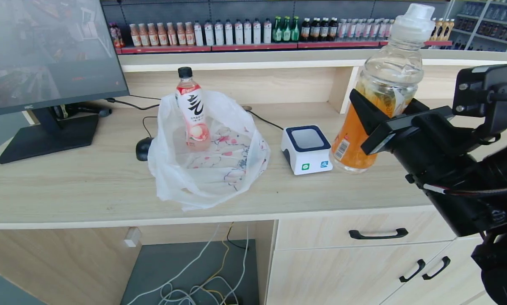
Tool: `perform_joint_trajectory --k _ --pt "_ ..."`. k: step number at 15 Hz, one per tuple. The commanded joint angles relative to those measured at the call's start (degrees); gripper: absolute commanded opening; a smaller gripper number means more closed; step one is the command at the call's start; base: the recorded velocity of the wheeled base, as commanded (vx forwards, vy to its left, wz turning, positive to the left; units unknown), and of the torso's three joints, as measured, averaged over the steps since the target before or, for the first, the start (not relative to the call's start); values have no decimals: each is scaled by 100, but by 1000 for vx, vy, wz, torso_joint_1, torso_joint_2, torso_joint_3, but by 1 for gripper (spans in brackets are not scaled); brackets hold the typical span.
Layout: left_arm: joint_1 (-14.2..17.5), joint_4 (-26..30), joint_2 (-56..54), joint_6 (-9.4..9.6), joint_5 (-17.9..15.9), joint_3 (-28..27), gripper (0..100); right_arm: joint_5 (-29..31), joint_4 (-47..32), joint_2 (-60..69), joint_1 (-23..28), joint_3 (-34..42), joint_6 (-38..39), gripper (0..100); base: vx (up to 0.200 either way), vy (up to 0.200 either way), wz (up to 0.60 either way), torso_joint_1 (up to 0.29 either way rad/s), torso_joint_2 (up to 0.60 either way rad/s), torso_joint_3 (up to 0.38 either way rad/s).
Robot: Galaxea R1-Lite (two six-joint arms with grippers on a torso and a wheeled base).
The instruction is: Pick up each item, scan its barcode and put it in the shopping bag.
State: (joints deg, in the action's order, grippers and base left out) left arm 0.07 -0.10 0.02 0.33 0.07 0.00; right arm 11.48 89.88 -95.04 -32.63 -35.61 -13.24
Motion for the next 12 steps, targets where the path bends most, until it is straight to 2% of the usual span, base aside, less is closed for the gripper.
perform_joint_trajectory --k 1,5,8,12 --pt "1 -8 -2 2 1 0 100 47 12 12 20 10 -12 0 0 0 0 0 0 0" --pt "1 -8 -2 2 -7 0 100 258 12 -24 38 28 -91 0 0 0 0 0 0 0" --pt "1 -8 -2 2 -7 0 100 249 12 -164 3 -87 -583 0 0 0 0 0 0 0" --pt "1 -8 -2 2 1 0 100 240 -181 -419 -68 -719 -1322 0 0 0 0 0 0 0"
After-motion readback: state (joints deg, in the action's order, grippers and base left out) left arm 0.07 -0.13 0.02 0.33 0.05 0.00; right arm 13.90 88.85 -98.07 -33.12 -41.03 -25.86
